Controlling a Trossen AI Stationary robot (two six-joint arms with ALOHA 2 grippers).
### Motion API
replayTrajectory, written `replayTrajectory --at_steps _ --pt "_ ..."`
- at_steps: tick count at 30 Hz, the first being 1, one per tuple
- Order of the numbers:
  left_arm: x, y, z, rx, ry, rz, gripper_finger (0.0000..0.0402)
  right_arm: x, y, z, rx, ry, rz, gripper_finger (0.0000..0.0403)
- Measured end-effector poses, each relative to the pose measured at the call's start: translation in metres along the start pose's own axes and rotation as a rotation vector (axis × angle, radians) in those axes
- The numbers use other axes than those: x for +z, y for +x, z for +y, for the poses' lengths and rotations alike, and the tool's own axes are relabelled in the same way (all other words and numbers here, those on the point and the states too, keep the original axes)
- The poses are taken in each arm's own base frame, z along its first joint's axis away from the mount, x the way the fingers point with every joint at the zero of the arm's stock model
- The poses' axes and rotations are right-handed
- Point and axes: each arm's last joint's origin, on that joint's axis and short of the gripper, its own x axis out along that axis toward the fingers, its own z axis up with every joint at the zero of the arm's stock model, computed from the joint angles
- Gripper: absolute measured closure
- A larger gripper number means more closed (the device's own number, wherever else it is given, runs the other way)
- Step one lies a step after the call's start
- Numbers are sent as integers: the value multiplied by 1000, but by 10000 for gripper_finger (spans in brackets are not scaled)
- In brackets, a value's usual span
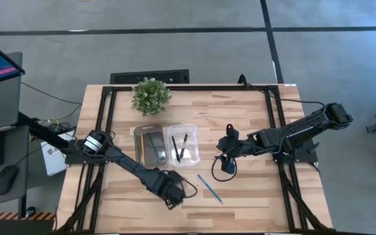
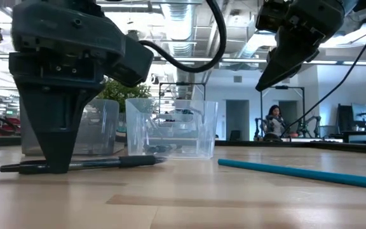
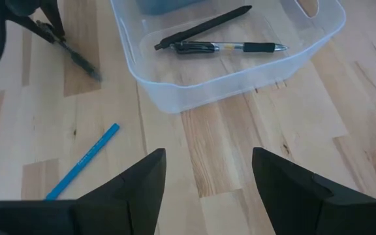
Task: Sort pens & pencils
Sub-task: Put the black-white pen into the transparent bin
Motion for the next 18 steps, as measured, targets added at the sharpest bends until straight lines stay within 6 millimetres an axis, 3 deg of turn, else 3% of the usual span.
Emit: replayTrajectory --at_steps 6,11,18 --pt "2 4 2 17 13 25 375 0 0 0 0 0 0 154" --pt "3 16 -1 22 49 33 369 0 0 0 0 -1 0 154" --pt "5 12 -3 42 54 -5 369 -1 0 0 -2 -2 6 154"
